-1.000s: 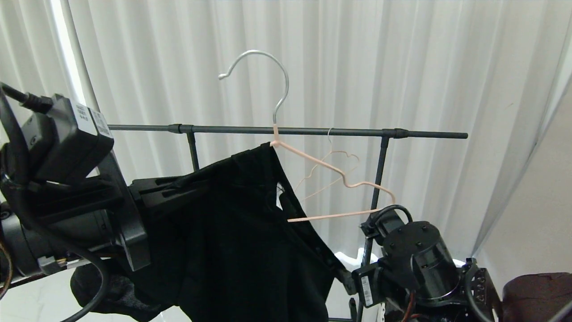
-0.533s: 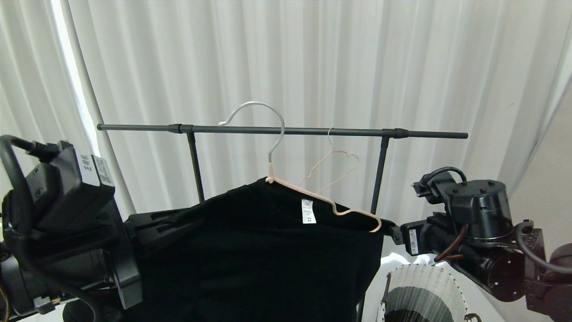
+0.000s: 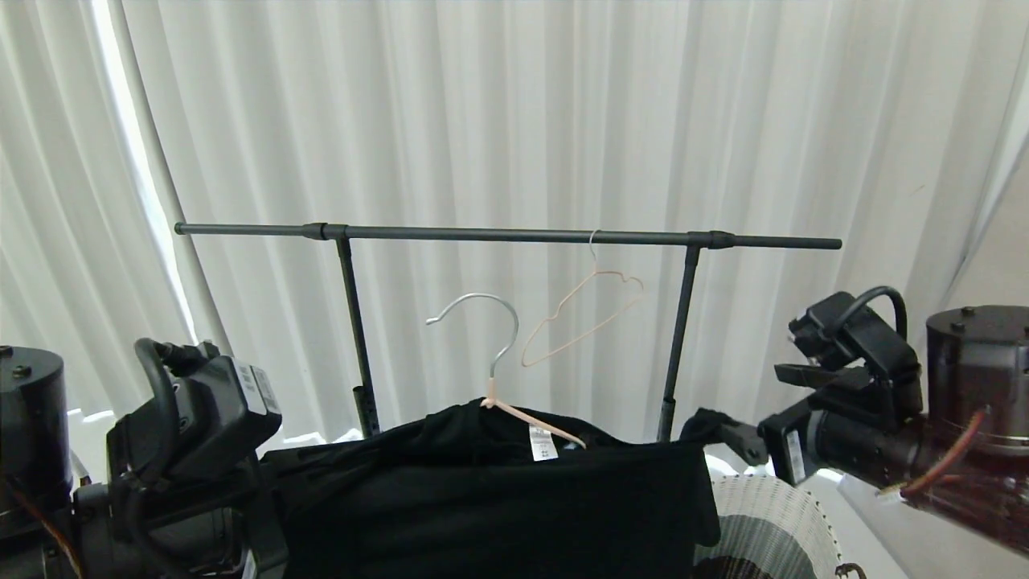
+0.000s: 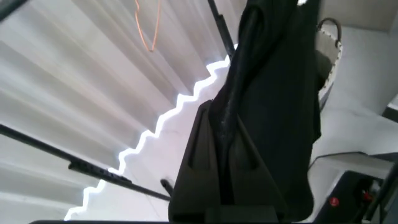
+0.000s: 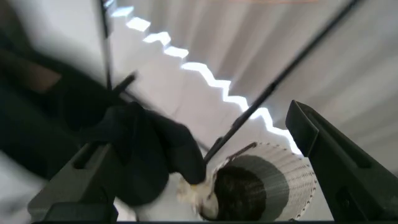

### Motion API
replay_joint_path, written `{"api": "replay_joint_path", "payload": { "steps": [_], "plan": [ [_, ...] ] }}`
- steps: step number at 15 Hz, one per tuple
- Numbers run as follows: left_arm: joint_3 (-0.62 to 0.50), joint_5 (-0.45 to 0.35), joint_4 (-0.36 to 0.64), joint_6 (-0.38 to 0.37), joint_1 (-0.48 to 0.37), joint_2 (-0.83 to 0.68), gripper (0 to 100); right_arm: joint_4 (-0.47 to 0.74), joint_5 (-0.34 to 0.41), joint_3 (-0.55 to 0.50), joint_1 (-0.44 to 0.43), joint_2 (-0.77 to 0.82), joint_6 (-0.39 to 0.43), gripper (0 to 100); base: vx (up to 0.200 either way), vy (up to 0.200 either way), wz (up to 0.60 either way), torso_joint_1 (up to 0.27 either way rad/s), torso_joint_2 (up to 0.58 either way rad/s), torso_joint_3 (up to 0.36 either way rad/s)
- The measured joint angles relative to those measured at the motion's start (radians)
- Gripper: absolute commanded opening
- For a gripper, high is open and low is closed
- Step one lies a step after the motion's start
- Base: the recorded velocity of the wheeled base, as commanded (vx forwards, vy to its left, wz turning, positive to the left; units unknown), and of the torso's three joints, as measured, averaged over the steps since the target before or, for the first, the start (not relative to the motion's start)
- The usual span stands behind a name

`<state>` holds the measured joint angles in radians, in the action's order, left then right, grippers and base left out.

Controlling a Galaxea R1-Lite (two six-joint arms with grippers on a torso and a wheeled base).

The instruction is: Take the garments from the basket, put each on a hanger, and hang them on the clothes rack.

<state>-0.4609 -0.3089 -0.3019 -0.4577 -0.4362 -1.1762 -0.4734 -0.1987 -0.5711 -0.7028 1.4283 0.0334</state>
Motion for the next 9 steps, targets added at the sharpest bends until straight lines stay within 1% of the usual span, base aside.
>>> {"api": "replay_joint_path", "payload": {
  "steps": [1,2,3,4,7,8,9],
  "plan": [
    [-0.020,0.002,-0.002,0.021,-0.002,-0.013,0,0.047,0.073,0.027,-0.011,-0.037,0.052,100,0.000,0.000,0.00,0.000,0.00,0.000],
    [-0.038,0.002,-0.002,0.056,-0.004,-0.022,0,0.097,0.119,0.046,-0.024,-0.066,0.095,100,0.000,0.000,0.00,0.000,0.00,0.000],
    [-0.054,0.002,-0.001,0.093,-0.004,-0.027,0,0.126,0.144,0.058,-0.032,-0.090,0.134,100,0.000,0.000,0.00,0.000,0.00,0.000],
    [-0.068,0.002,-0.002,0.113,-0.004,-0.030,0,0.139,0.153,0.068,-0.037,-0.104,0.151,100,0.000,0.000,0.00,0.000,0.00,0.000],
    [-0.078,0.003,-0.001,0.118,0.000,-0.033,0,0.140,0.157,0.081,-0.042,-0.127,0.161,100,0.000,0.000,0.00,0.000,0.00,0.000],
    [-0.080,0.003,-0.006,0.119,0.000,-0.035,0,0.140,0.170,0.081,-0.051,-0.137,0.163,100,0.000,0.000,0.00,0.000,0.00,0.000],
    [-0.081,0.003,-0.017,0.125,0.000,-0.038,0,0.140,0.200,0.083,-0.063,-0.146,0.163,100,0.000,0.000,0.00,0.000,0.00,0.000]
  ]
}}
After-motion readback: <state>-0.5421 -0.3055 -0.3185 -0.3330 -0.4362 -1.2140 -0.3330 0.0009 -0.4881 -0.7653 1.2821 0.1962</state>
